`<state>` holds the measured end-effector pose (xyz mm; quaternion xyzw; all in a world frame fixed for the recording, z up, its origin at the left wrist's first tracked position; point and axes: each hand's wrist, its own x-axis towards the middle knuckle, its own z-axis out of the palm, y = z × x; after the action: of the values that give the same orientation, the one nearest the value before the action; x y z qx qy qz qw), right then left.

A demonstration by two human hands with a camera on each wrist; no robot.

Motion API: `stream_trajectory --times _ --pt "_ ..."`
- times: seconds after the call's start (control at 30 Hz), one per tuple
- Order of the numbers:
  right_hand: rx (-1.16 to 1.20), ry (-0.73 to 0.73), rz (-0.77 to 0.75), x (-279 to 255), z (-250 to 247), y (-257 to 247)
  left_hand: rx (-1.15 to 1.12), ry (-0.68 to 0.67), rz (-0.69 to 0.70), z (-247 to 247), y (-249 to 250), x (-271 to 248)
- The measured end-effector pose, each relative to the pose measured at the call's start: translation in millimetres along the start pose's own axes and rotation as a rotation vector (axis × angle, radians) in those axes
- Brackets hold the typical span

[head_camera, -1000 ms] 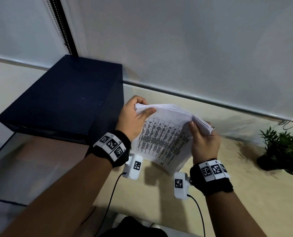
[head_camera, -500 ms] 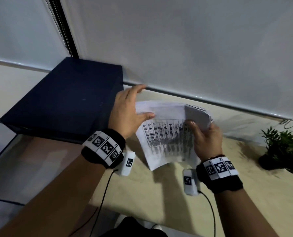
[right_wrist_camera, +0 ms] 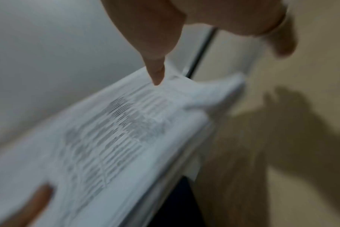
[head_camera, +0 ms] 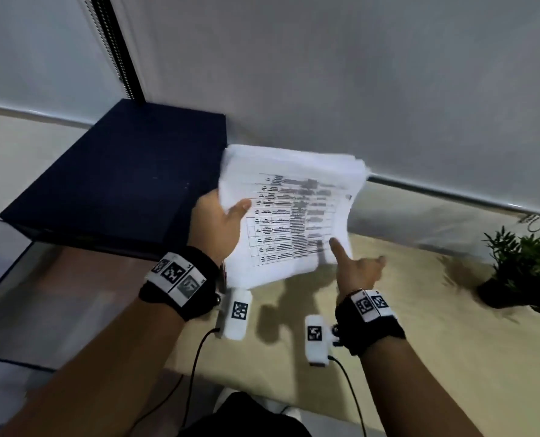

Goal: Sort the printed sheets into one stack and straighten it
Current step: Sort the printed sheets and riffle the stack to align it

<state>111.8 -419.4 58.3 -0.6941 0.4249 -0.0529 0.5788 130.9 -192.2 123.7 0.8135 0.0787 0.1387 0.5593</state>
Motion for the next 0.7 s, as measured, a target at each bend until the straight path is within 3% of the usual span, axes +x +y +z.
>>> stream_trajectory --times 0.07,0.13,0.23,0.33,0.43,0.53,0.6,0.7 --pt "0.341 -0.217 0.27 1 5 11 -0.196 0.04 -0.137 2 -11 -7" --pt "0.575 -0.342 0.317 3 6 15 -0.343 0.056 -0.246 6 -23 -12" --pt "0.738 -0.364 0.253 9 3 9 -0.477 -0.005 -0.41 13 -44 -20" --pt "0.737 -0.296 0.031 12 -6 0 -0.458 -0.068 -0.527 22 -75 -28" --pt "0.597 -0.214 -0.341 8 -21 -10 -0.219 -0.093 -0.474 26 -91 -30" --pt "0.354 -0.338 -0.593 2 -37 -16 -0.03 -0.218 -0.21 26 -79 -25" --pt "0.187 -0.415 -0.676 -1 -44 -17 -0.1 -0.271 -0.114 26 -62 -13" --pt "0.162 -0.47 -0.659 4 -49 -10 -0.287 -0.301 -0.148 21 -40 5"
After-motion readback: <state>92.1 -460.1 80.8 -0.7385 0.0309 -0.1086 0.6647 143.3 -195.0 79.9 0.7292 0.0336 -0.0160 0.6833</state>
